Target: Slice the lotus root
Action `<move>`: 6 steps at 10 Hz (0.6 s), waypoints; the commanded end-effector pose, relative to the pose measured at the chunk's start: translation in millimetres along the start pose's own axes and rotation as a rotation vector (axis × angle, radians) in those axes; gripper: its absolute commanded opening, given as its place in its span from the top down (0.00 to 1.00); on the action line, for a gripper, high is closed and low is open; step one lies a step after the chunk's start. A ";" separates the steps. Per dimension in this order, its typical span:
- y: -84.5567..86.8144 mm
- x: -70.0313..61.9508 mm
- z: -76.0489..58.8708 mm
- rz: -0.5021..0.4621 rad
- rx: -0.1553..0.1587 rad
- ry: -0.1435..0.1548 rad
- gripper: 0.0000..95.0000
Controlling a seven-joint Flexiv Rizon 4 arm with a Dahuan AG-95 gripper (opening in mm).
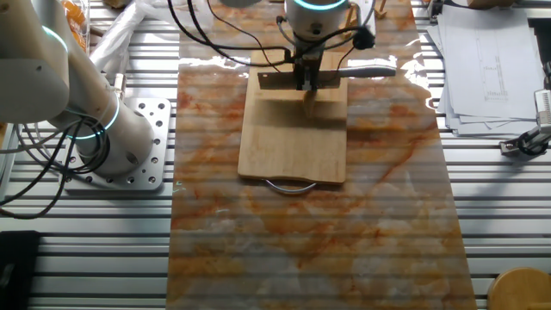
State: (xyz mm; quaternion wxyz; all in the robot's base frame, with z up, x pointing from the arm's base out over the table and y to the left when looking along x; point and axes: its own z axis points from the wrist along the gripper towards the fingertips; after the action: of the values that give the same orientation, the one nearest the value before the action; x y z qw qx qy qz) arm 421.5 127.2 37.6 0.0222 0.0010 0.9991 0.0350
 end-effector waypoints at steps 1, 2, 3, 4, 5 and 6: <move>-10.1 4.9 5.3 -0.040 0.070 0.037 1.00; -15.0 6.7 0.9 -0.015 -0.032 0.013 1.00; -15.7 7.1 -6.9 -0.045 -0.015 0.019 1.00; -15.8 6.9 -9.2 -0.045 -0.021 0.022 1.00; -15.9 4.6 -36.5 -0.059 -0.035 0.068 1.00; -13.7 4.6 -60.3 -0.065 -0.059 0.097 1.00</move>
State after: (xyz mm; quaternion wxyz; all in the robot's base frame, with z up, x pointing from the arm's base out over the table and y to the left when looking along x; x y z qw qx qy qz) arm 432.1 119.9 39.3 0.0307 0.0041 0.9992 0.0234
